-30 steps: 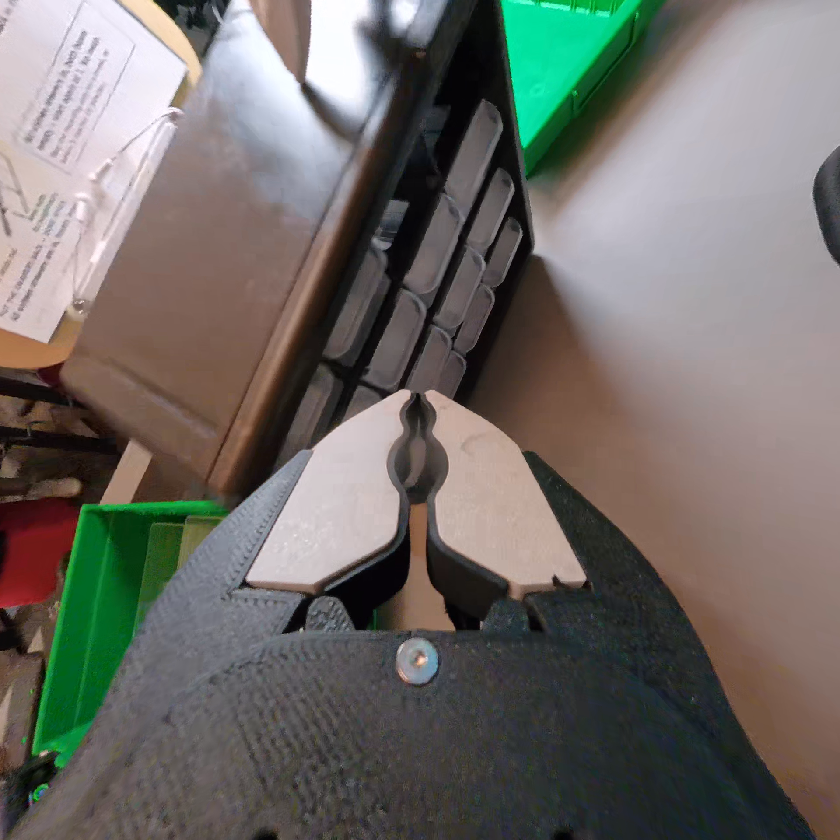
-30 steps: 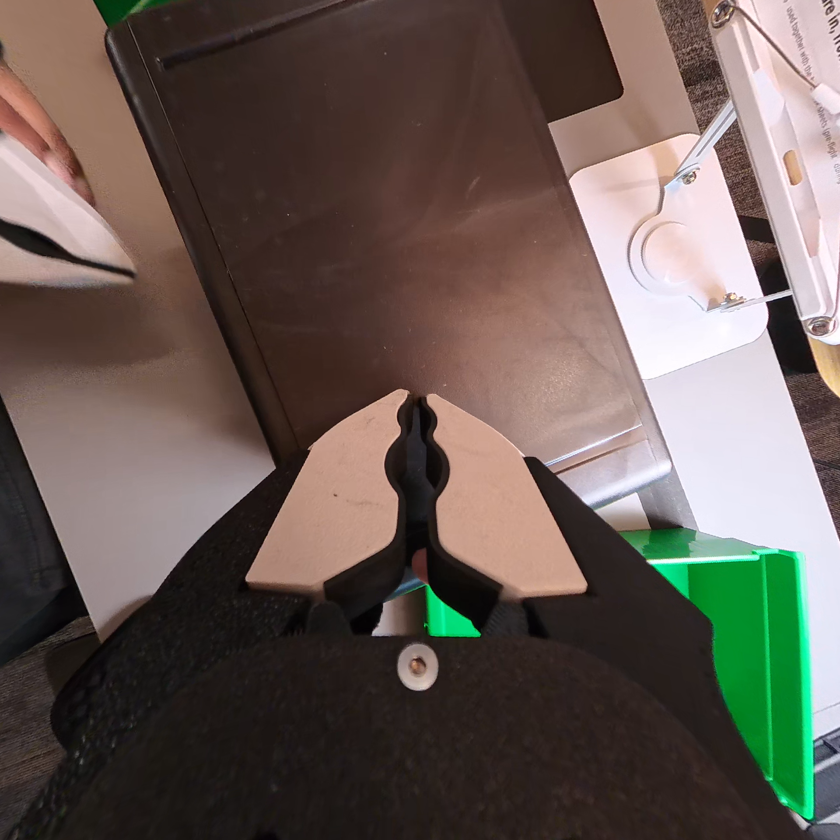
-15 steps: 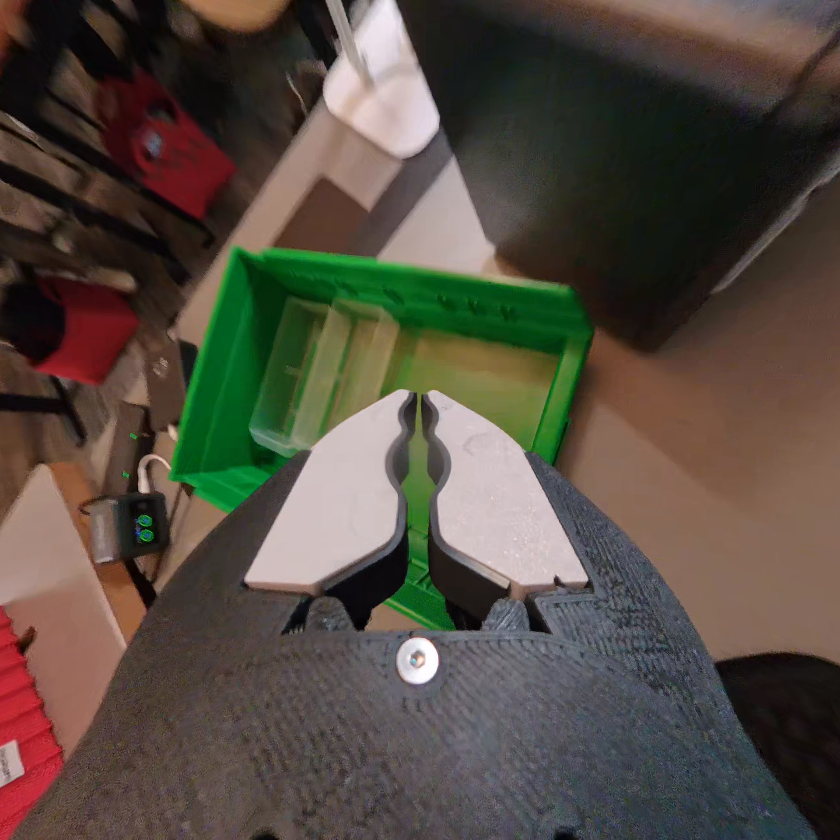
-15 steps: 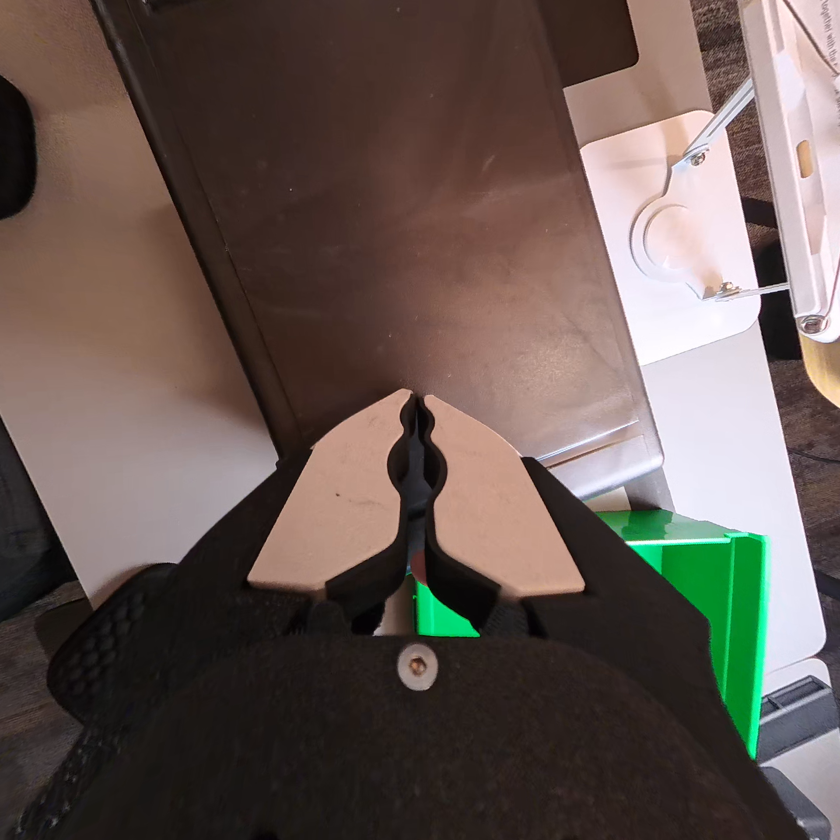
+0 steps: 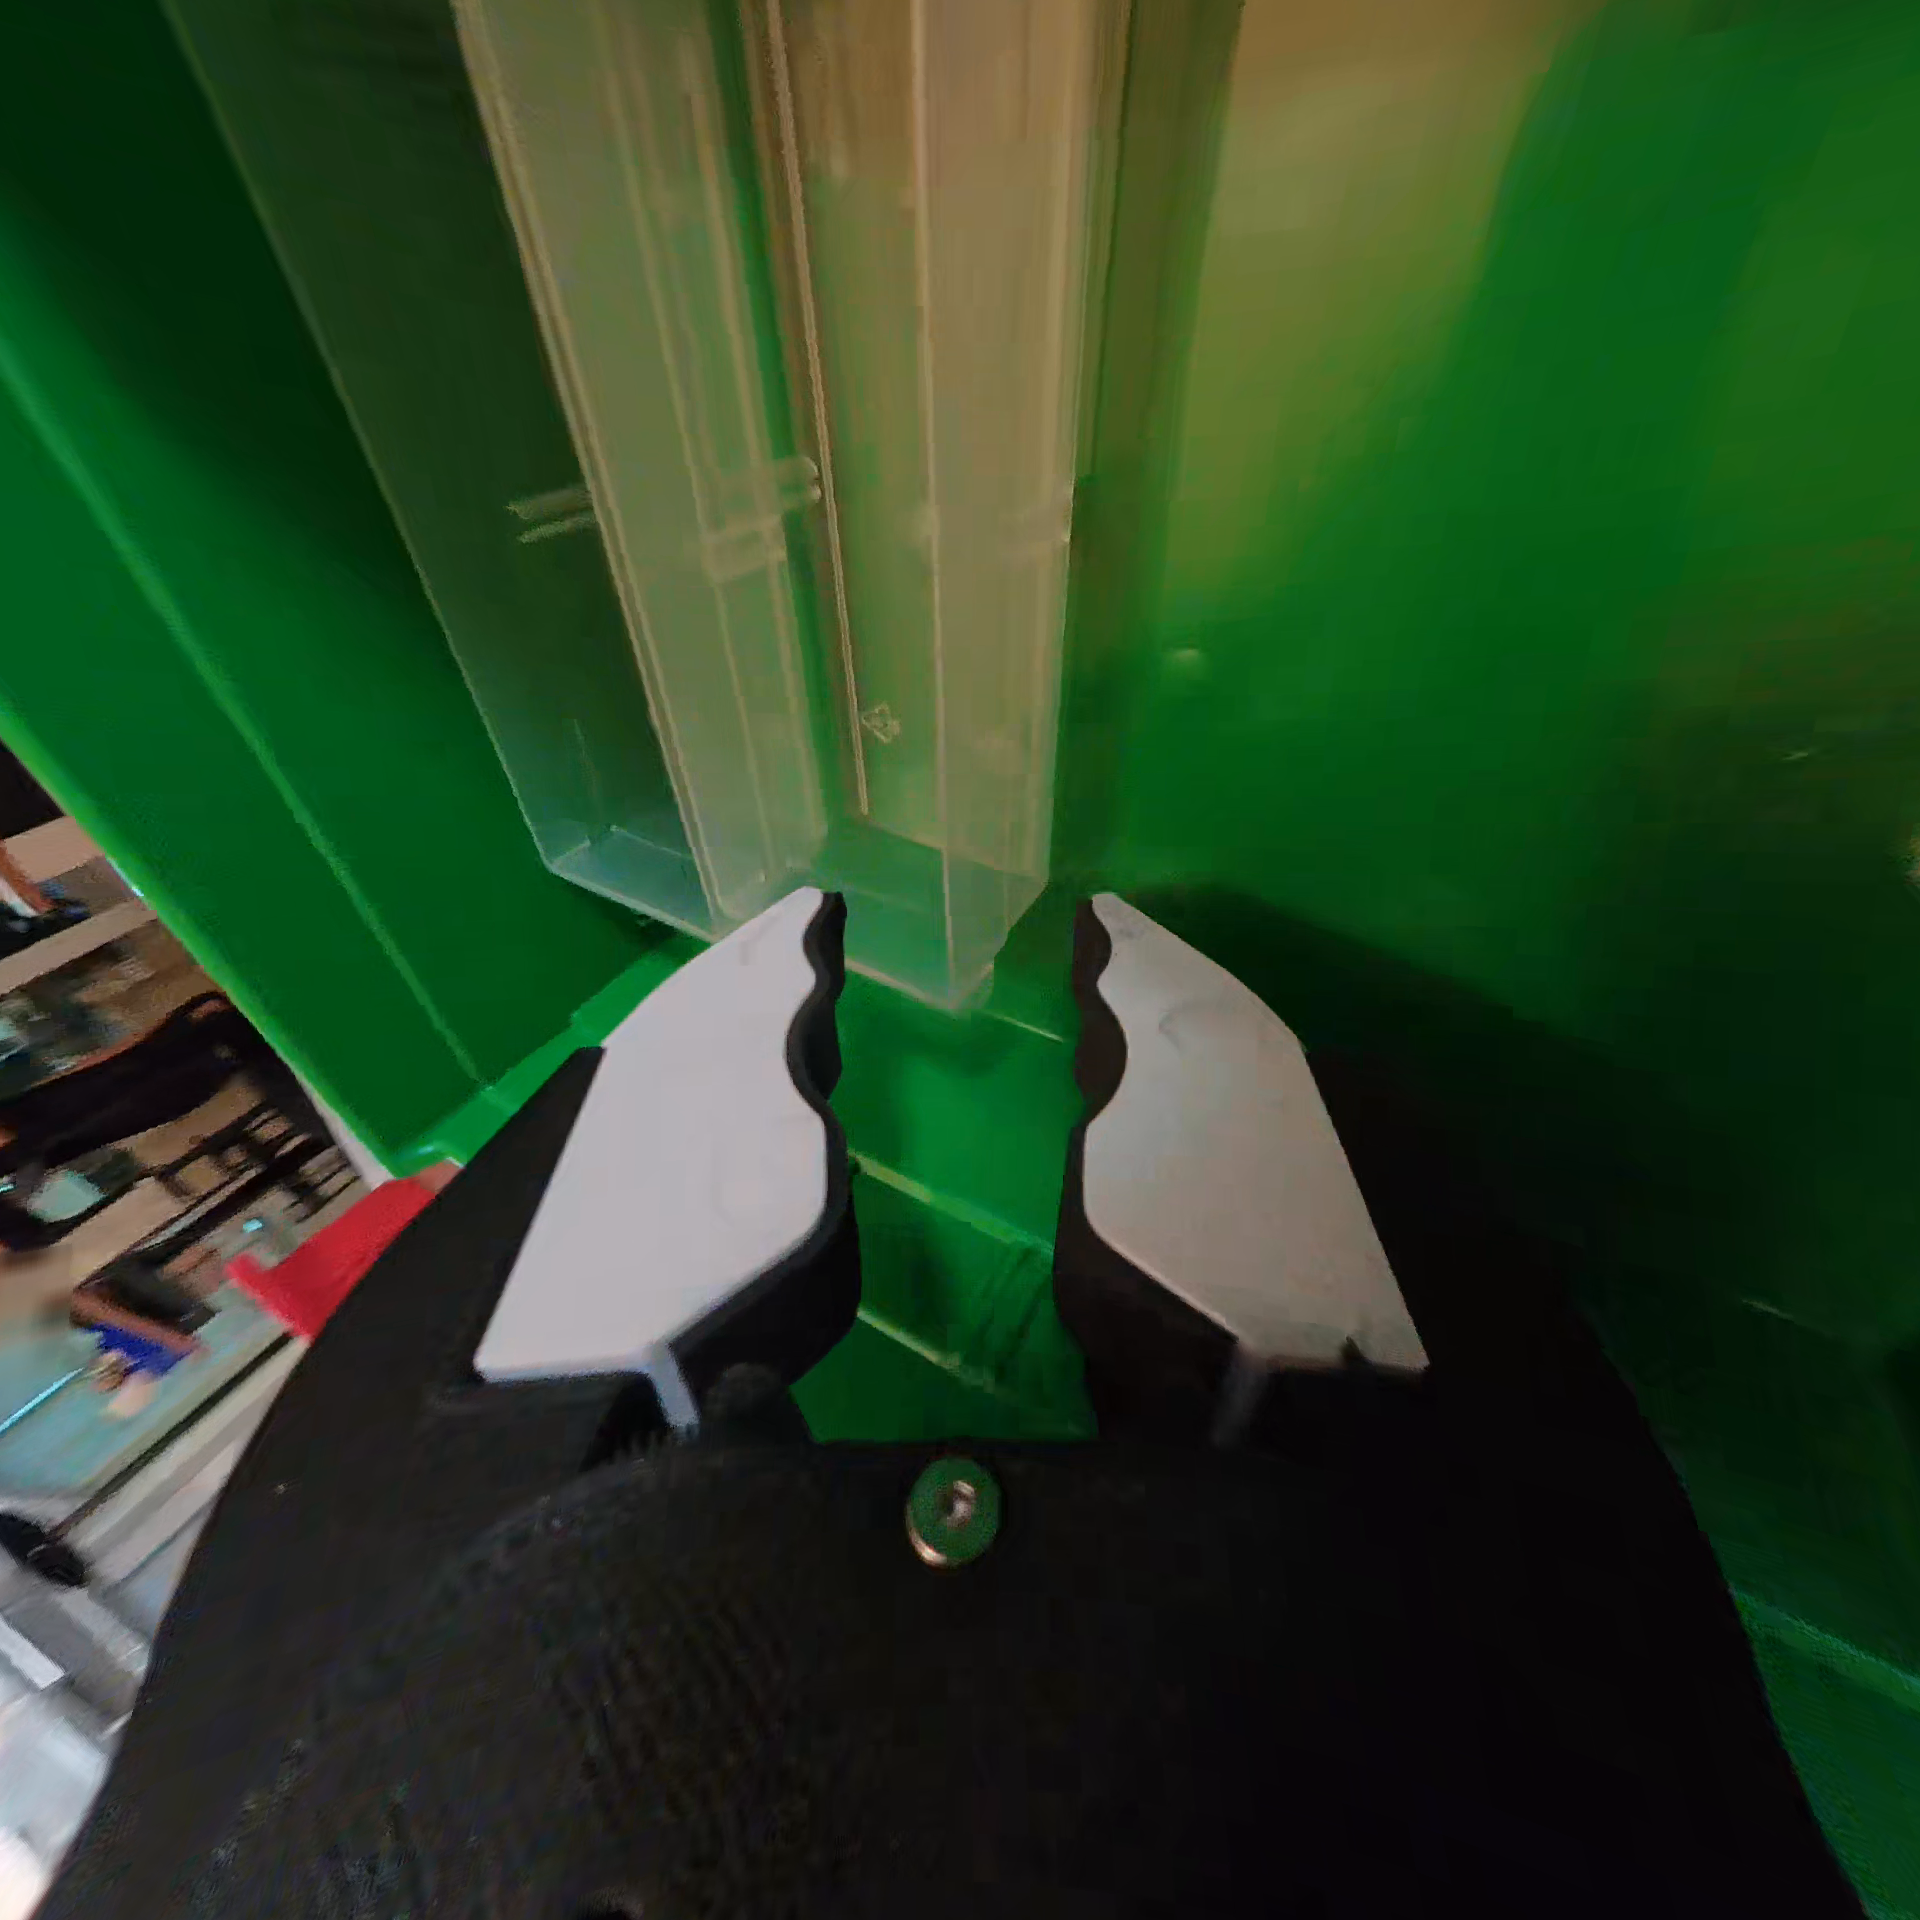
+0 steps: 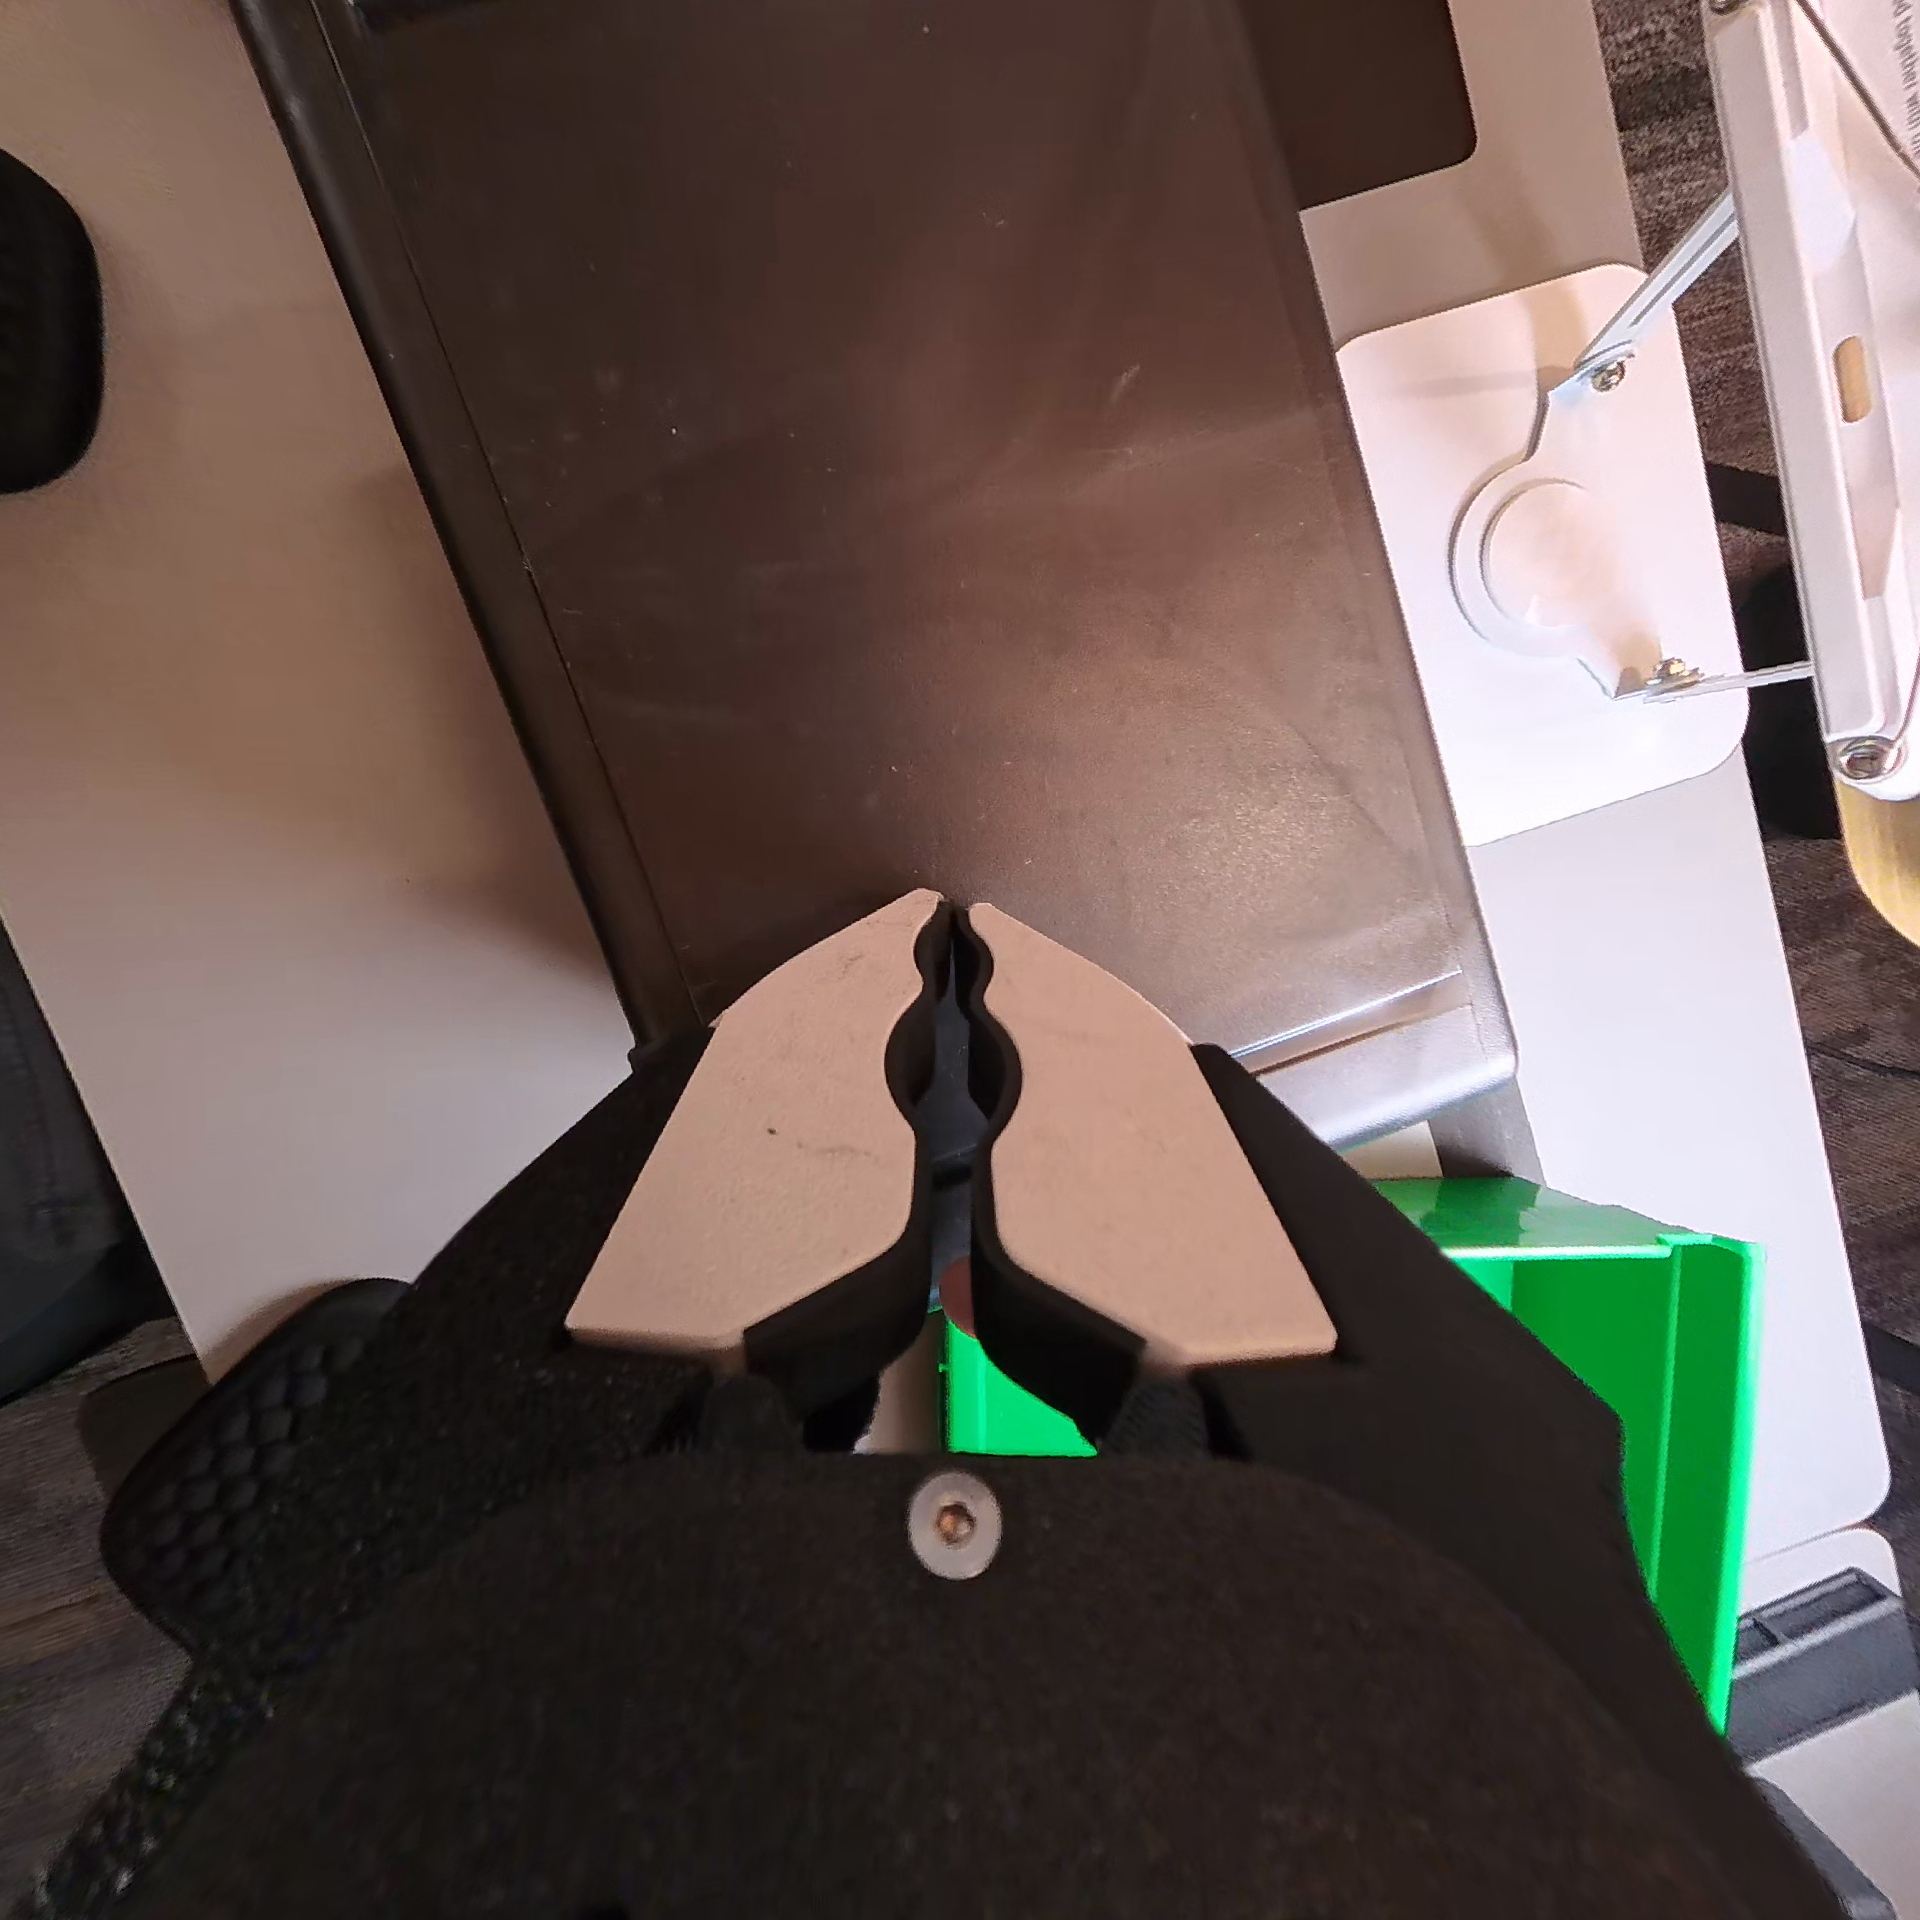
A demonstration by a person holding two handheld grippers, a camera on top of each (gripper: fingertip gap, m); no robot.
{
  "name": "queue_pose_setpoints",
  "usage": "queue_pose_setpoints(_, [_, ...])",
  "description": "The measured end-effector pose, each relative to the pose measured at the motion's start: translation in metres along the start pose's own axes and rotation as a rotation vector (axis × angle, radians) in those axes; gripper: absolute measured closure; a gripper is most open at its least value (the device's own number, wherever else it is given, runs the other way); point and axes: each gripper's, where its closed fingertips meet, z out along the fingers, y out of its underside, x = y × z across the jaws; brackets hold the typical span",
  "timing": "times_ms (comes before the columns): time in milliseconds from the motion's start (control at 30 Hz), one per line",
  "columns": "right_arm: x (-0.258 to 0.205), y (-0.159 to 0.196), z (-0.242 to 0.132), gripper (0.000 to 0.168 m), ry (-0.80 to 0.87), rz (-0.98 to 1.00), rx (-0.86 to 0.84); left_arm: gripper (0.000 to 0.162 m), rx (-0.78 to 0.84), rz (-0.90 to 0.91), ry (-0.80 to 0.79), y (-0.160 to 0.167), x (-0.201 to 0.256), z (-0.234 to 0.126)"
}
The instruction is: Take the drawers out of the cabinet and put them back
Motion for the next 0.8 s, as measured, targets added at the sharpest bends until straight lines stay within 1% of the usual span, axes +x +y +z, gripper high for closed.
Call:
queue_pose_setpoints(33, [0.0, 0.0, 0.0, 0.168, -0.002, -0.002, 0.003, 0.123, -0.028, 0.023, -0.013, 0.003, -0.001, 0.004])
queue_pose_setpoints(133, [0.0, 0.0, 0.0, 0.168, -0.01, -0.003, 0.014, 0.142, -0.05, 0.046, 0.006, 0.003, 0.005, 0.009])
queue_pose_setpoints(233, [0.0, 0.0, 0.0, 0.168, -0.015, -0.004, 0.016, 0.153, -0.04, 0.076, 0.064, 0.0, 0.023, 0.002])
queue_pose_setpoints(300, [0.0, 0.0, 0.0, 0.168, -0.016, -0.008, 0.01, 0.152, -0.024, 0.117, 0.114, -0.004, 0.04, -0.009])
queue_pose_setpoints(367, [0.0, 0.0, 0.0, 0.168, -0.014, -0.01, 0.003, 0.146, -0.003, 0.167, 0.19, -0.007, 0.063, -0.023])
queue_pose_setpoints(433, [0.0, 0.0, 0.0, 0.168, -0.007, -0.012, 0.007, 0.143, 0.063, 0.209, 0.264, -0.013, 0.082, -0.039])
queue_pose_setpoints(467, [0.0, 0.0, 0.0, 0.168, -0.006, -0.01, 0.013, 0.138, 0.098, 0.212, 0.287, -0.015, 0.087, -0.046])
queue_pose_setpoints(567, [0.0, 0.0, 0.0, 0.168, -0.005, 0.004, 0.027, 0.134, 0.21, 0.185, 0.32, -0.02, 0.089, -0.067])
queue_pose_setpoints(633, [0.0, 0.0, 0.0, 0.168, 0.0, 0.003, 0.024, 0.131, 0.257, 0.176, 0.34, -0.017, 0.088, -0.077])
queue_pose_setpoints(700, [0.0, 0.0, 0.0, 0.168, 0.004, -0.003, 0.012, 0.129, 0.261, 0.184, 0.334, -0.01, 0.086, -0.078])
queue_pose_setpoints(800, [0.0, 0.0, 0.0, 0.168, 0.003, -0.009, -0.007, 0.127, 0.215, 0.24, 0.289, 0.001, 0.087, -0.067])
